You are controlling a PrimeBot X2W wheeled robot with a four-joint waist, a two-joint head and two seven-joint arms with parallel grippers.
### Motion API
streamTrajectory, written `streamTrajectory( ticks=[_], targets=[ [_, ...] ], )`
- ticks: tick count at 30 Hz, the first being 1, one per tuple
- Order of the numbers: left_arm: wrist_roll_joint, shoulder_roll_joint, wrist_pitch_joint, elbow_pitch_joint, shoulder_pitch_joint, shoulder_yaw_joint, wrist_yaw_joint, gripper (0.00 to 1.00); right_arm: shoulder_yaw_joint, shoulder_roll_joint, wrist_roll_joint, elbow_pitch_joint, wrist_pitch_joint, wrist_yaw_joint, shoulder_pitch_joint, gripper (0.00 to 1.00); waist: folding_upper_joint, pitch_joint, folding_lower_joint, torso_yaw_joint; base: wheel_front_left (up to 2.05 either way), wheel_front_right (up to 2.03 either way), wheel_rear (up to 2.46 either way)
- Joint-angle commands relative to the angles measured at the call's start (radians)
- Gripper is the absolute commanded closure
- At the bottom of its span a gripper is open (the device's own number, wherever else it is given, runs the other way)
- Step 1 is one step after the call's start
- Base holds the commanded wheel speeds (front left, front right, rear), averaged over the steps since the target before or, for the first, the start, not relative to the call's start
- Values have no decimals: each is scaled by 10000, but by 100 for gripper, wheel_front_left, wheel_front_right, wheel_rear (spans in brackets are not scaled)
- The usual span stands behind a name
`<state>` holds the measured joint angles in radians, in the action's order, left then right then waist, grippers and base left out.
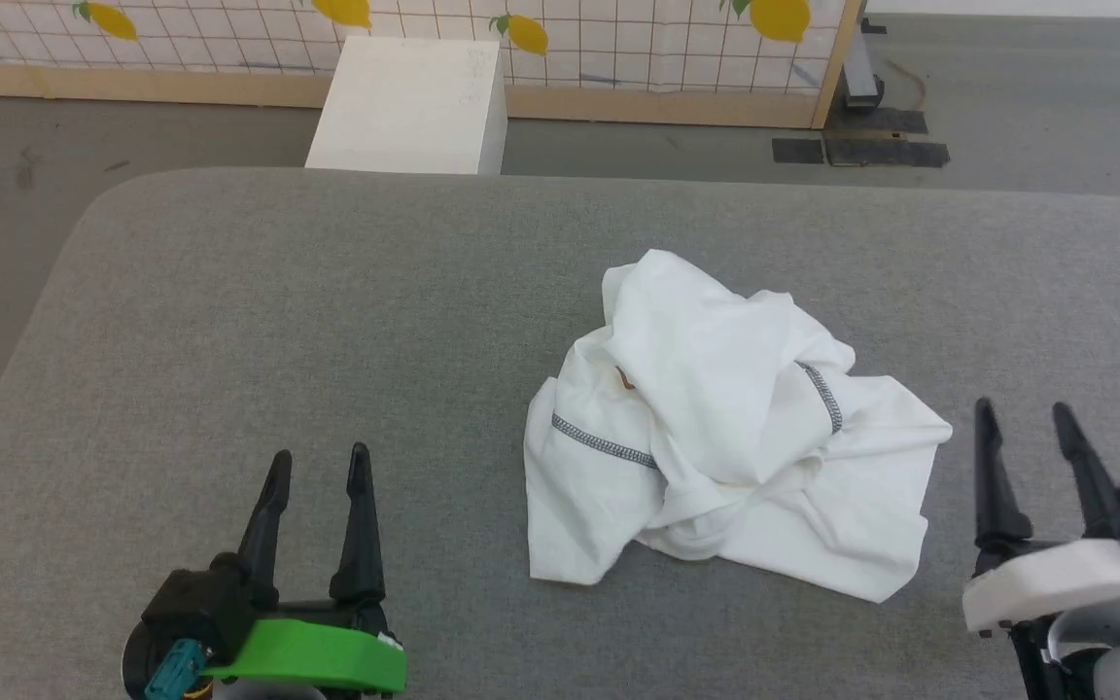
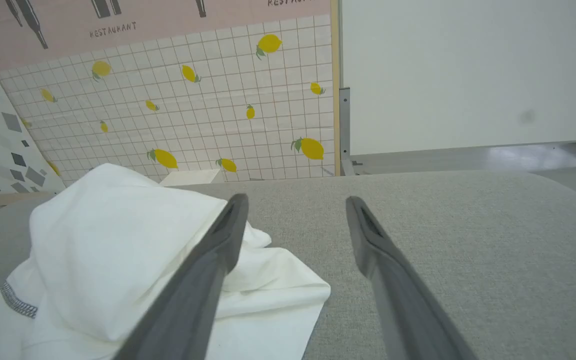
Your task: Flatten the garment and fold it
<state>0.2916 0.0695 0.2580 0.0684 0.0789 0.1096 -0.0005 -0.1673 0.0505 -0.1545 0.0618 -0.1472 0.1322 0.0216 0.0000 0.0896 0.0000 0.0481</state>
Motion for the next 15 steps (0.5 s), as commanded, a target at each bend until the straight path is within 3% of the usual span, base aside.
streamTrajectory(
  ticks=[1,5,10,15],
  targets=[
    [-45,-65,37,-49,23,-59,-105,0,77,-3,151,-38,654,-15,170,0,0,60,0,21,0,0,0],
    [-22,-145,37,-104,-11,-95,-217,0,460,18,570,45,2867,-15,369,0,0,229,0,113,0,0,0],
    [36,-181,37,-284,-131,-48,-288,0,1004,527,713,496,5296,-15,408,0,0,422,0,351,0,0,0],
    [245,-189,37,-398,-307,120,-237,0,1869,1184,565,1009,6448,-15,510,0,0,659,0,707,0,0,0]
  ],
)
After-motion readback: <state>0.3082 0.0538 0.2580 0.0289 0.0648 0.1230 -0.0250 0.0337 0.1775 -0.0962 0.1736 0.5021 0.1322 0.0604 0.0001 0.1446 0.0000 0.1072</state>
